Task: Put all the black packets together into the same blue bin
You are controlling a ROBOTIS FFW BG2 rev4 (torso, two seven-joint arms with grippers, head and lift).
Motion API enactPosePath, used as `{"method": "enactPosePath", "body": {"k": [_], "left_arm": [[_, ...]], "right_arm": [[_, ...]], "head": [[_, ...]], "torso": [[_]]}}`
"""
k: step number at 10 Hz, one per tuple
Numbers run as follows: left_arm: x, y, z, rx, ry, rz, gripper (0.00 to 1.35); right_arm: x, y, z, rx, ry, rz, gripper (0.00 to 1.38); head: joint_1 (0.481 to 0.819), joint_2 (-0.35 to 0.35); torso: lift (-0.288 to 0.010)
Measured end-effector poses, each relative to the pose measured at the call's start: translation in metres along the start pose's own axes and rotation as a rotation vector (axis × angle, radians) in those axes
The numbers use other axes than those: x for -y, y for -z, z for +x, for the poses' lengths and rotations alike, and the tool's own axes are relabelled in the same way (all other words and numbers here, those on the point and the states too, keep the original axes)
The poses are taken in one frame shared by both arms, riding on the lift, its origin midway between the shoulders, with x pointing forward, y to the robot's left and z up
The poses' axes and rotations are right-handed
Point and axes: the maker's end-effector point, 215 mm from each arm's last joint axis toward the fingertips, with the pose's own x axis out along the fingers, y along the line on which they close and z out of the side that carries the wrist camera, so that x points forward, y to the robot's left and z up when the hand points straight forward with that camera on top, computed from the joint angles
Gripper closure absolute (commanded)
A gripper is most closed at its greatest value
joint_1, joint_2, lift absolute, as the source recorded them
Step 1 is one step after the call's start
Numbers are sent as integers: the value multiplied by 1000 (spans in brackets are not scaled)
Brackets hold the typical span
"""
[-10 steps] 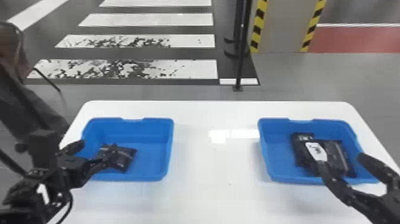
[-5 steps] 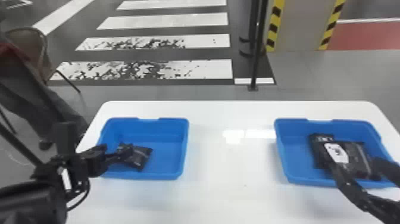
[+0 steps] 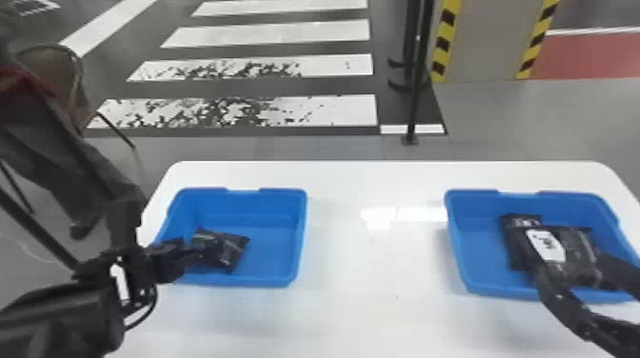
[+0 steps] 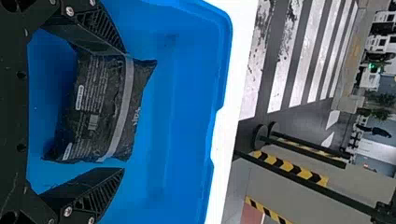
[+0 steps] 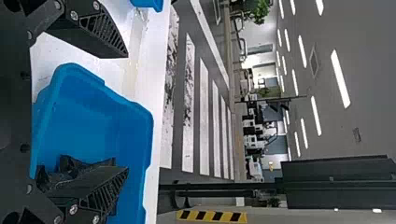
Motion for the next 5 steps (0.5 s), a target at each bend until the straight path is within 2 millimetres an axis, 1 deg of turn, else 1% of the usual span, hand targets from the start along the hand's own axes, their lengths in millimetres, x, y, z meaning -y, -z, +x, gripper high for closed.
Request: {"method": "enactPosePath", "body": {"k": [2, 5], "left_arm": [[-9, 3, 6, -17, -18, 8, 136], [-23, 14, 17, -63, -48, 12, 144]], "right_arm": [[-1, 1, 1, 0, -7, 6, 165], [-1, 4, 3, -2, -11, 17, 165]], "head": [[695, 128], [695, 140]], "torso": [[-110], [-110]]}}
